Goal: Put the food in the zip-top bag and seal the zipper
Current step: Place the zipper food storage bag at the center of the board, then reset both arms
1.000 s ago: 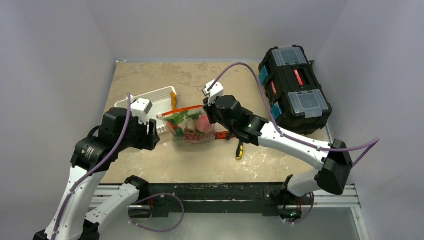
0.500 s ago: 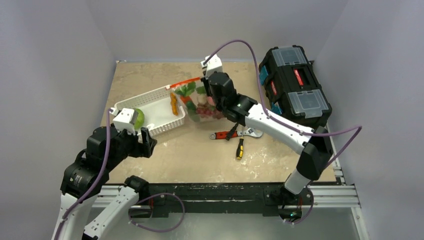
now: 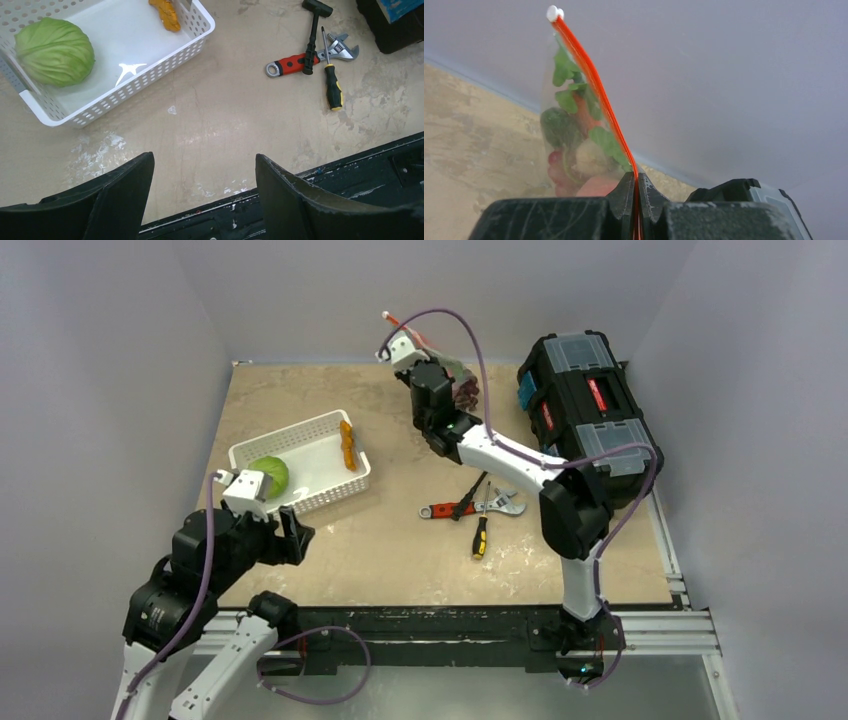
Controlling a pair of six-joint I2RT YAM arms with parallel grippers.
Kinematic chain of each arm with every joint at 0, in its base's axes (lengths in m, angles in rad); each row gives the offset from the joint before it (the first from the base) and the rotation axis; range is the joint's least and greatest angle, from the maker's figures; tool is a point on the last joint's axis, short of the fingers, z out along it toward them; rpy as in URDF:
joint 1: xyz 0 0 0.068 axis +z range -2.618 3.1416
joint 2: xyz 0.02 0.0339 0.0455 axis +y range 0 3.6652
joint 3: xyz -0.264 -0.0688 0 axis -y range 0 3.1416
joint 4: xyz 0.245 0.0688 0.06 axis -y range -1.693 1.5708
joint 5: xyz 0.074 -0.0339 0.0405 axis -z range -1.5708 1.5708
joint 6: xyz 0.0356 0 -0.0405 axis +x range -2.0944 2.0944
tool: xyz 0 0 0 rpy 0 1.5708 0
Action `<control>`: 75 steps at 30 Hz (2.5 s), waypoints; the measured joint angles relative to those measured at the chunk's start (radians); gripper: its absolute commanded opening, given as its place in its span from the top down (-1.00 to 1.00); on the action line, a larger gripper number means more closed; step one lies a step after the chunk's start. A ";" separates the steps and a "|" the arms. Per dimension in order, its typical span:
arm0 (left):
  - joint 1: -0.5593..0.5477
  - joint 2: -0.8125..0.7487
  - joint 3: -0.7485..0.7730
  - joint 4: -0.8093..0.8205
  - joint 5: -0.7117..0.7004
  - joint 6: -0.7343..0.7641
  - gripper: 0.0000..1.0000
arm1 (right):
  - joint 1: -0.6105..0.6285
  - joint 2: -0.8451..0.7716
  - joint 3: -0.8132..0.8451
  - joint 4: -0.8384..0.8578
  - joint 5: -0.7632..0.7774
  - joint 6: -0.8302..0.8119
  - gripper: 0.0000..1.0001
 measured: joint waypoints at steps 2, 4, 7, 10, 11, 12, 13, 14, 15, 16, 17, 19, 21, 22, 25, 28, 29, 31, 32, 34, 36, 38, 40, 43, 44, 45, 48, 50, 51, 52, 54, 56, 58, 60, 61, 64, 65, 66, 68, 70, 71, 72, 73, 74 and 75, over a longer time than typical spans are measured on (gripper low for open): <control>0.000 -0.008 0.002 -0.001 0.002 -0.002 -0.47 | 0.014 0.034 -0.021 0.042 0.000 -0.042 1.00; 0.000 -0.012 0.013 -0.007 0.006 -0.008 -0.47 | 0.042 0.060 -0.069 0.085 0.003 -0.068 1.00; 0.000 -0.013 0.044 -0.016 0.011 -0.016 -0.47 | 0.110 0.103 -0.151 0.126 0.005 -0.077 1.00; 0.000 -0.016 0.070 -0.024 0.016 -0.019 -0.47 | 0.185 0.147 -0.199 0.112 -0.004 -0.039 1.00; 0.000 -0.019 0.075 -0.026 0.016 -0.022 -0.47 | 0.204 0.151 -0.211 0.096 -0.012 -0.019 1.00; 0.000 -0.025 0.078 -0.032 0.017 -0.026 -0.48 | 0.220 0.152 -0.222 0.064 -0.033 0.012 1.00; 0.000 -0.028 0.078 -0.035 0.018 -0.027 -0.48 | 0.233 0.151 -0.228 0.027 -0.061 0.053 0.92; 0.000 -0.032 0.079 -0.040 0.019 -0.030 -0.48 | 0.236 0.148 -0.228 -0.003 -0.093 0.092 0.79; 0.000 -0.037 0.079 -0.044 0.019 -0.033 -0.48 | 0.235 0.144 -0.228 -0.029 -0.121 0.125 0.58; 0.000 -0.042 0.079 -0.046 0.019 -0.037 -0.49 | 0.231 0.136 -0.228 -0.057 -0.156 0.167 0.35; 0.000 -0.045 0.079 -0.046 0.019 -0.042 -0.48 | 0.225 0.126 -0.228 -0.083 -0.190 0.206 0.24; 0.000 -0.051 0.079 -0.046 0.021 -0.050 -0.49 | 0.206 0.093 -0.228 -0.146 -0.280 0.287 0.11; 0.000 -0.052 0.079 -0.046 0.023 -0.053 -0.49 | 0.191 0.061 -0.219 -0.212 -0.360 0.356 -0.07; 0.000 -0.052 0.081 -0.047 0.024 -0.056 -0.49 | 0.182 0.043 -0.207 -0.253 -0.403 0.393 -0.17; 0.000 -0.053 0.095 -0.053 0.034 -0.068 -0.49 | 0.170 -0.028 -0.220 -0.308 -0.472 0.472 -0.33; 0.000 -0.060 0.111 -0.053 0.042 -0.076 -0.50 | 0.165 -0.158 -0.278 -0.349 -0.524 0.527 -0.33; 0.000 -0.064 0.115 -0.053 0.043 -0.077 -0.50 | 0.162 -0.200 -0.286 -0.366 -0.530 0.544 -0.34; 0.000 -0.072 0.118 -0.053 0.045 -0.079 -0.50 | 0.150 -0.265 -0.288 -0.377 -0.553 0.581 -0.34; 0.000 -0.077 0.118 -0.053 0.046 -0.080 -0.50 | 0.140 -0.289 -0.290 -0.373 -0.566 0.598 -0.33; 0.000 -0.084 0.118 -0.053 0.049 -0.088 -0.51 | 0.107 -0.319 -0.294 -0.365 -0.594 0.636 -0.32; 0.000 -0.087 0.118 -0.053 0.053 -0.098 -0.51 | 0.072 -0.314 -0.294 -0.345 -0.633 0.676 -0.29; 0.000 -0.089 0.119 -0.054 0.058 -0.105 -0.51 | 0.039 -0.272 -0.290 -0.318 -0.686 0.729 -0.19; 0.000 -0.090 0.127 -0.060 0.062 -0.112 -0.51 | 0.021 -0.194 -0.256 -0.306 -0.737 0.787 -0.09; 0.000 -0.090 0.143 -0.069 0.067 -0.124 -0.52 | 0.011 -0.057 -0.192 -0.270 -0.800 0.866 -0.01; 0.000 -0.090 0.150 -0.072 0.068 -0.129 -0.52 | 0.004 -0.010 -0.175 -0.256 -0.828 0.896 -0.01; 0.000 -0.090 0.158 -0.076 0.069 -0.130 -0.52 | -0.001 0.046 -0.163 -0.236 -0.868 0.935 0.00; 0.000 -0.090 0.177 -0.089 0.069 -0.136 -0.53 | -0.024 0.129 -0.159 -0.211 -0.917 1.002 0.00; 0.000 -0.092 0.183 -0.097 0.069 -0.140 -0.53 | -0.048 0.171 -0.159 -0.198 -0.935 1.040 0.01; 0.000 -0.092 0.184 -0.099 0.069 -0.144 -0.53 | -0.063 0.187 -0.159 -0.187 -0.942 1.054 0.00; 0.000 -0.092 0.185 -0.100 0.069 -0.146 -0.53 | -0.077 0.201 -0.159 -0.176 -0.947 1.066 0.00; 0.000 -0.092 0.185 -0.102 0.069 -0.147 -0.53 | -0.102 0.213 -0.159 -0.162 -0.942 1.071 -0.02; 0.000 -0.092 0.188 -0.104 0.069 -0.147 -0.53 | -0.124 0.215 -0.152 -0.164 -0.922 1.059 -0.02; 0.000 -0.092 0.192 -0.105 0.069 -0.147 -0.53 | -0.137 0.216 -0.132 -0.177 -0.889 1.033 -0.04; 0.000 -0.090 0.198 -0.105 0.070 -0.146 -0.54 | -0.146 0.216 -0.108 -0.191 -0.849 0.993 -0.06; 0.000 -0.087 0.201 -0.105 0.071 -0.146 -0.54 | -0.148 0.215 -0.098 -0.197 -0.832 0.977 -0.10; 0.000 -0.076 0.219 -0.105 0.072 -0.146 -0.54 | -0.151 0.180 -0.098 -0.244 -0.786 0.920 -0.24; 0.000 -0.071 0.227 -0.105 0.072 -0.146 -0.54 | -0.150 0.151 -0.116 -0.255 -0.778 0.906 -0.28; 0.000 -0.064 0.238 -0.105 0.072 -0.145 -0.54 | -0.148 0.102 -0.148 -0.277 -0.770 0.891 -0.32; 0.000 -0.052 0.260 -0.104 0.071 -0.143 -0.54 | -0.143 -0.014 -0.205 -0.316 -0.752 0.874 -0.39; 0.000 -0.040 0.287 -0.101 0.067 -0.133 -0.55 | -0.142 -0.138 -0.253 -0.345 -0.735 0.863 -0.53; 0.000 -0.034 0.303 -0.097 0.063 -0.124 -0.55 | -0.140 -0.214 -0.280 -0.359 -0.727 0.858 -0.75; 0.000 -0.027 0.321 -0.094 0.059 -0.117 -0.54 | -0.139 -0.292 -0.307 -0.372 -0.720 0.853 -0.90; 0.000 -0.022 0.337 -0.089 0.053 -0.109 -0.55 | -0.138 -0.356 -0.328 -0.381 -0.710 0.851 -0.96; 0.000 -0.018 0.353 -0.084 0.045 -0.098 -0.55 | -0.137 -0.435 -0.352 -0.394 -0.698 0.843 -0.97; 0.000 -0.016 0.367 -0.074 0.034 -0.092 -0.56 | -0.137 -0.507 -0.370 -0.416 -0.684 0.838 -0.98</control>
